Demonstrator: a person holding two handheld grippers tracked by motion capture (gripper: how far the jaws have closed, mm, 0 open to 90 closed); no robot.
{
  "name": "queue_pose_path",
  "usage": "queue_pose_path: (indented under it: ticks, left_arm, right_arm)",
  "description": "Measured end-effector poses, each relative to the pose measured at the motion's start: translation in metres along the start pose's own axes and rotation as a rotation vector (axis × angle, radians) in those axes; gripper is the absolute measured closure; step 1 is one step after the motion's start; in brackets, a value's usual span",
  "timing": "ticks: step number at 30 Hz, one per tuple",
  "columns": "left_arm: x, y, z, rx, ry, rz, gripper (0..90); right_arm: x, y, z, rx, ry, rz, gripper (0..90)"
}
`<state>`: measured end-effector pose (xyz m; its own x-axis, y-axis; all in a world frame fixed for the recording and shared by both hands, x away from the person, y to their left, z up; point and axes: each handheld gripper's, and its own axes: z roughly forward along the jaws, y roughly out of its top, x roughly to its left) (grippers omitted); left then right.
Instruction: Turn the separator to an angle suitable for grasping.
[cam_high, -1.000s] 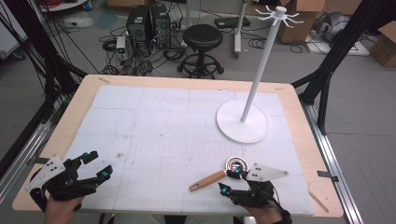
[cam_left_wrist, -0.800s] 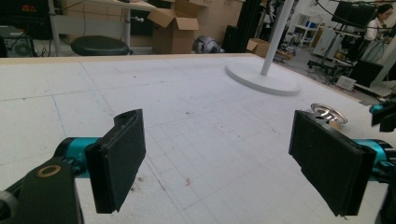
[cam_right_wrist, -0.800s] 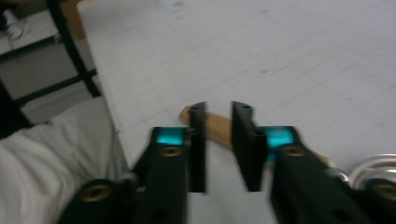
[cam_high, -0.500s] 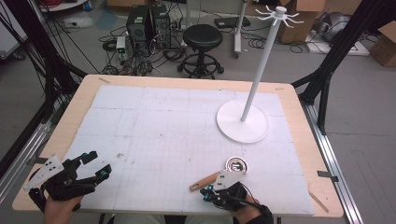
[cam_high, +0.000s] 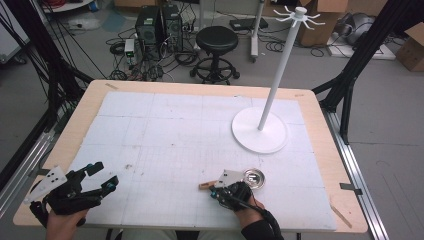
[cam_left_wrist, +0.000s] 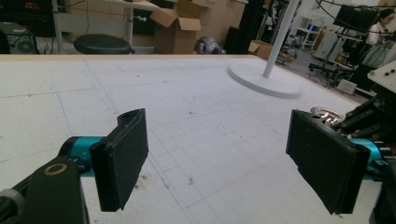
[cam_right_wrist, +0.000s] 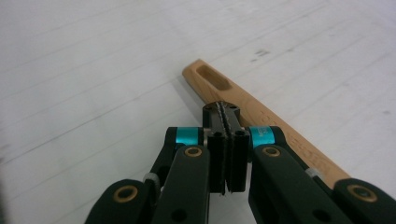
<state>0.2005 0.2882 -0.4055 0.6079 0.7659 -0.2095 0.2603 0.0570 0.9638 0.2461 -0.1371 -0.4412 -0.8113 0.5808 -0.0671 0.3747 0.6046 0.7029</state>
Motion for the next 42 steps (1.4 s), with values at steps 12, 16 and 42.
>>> queue_pose_path:
  ticks: [12,16,42]
  left_arm:
    - [0.001,0.0,0.0,0.002,0.002,-0.003,21.3]
    - [-0.001,0.0,0.001,0.006,0.0,0.004,21.3]
    - [0.0,-0.001,0.001,0.014,0.007,-0.006,21.4]
  right_arm:
    - [-0.065,0.008,-0.031,-0.1,-0.168,0.187,89.4]
    - [-0.086,0.004,-0.028,-0.063,-0.186,0.255,89.4]
    - [-0.088,-0.054,-0.063,0.148,-0.077,0.241,89.6]
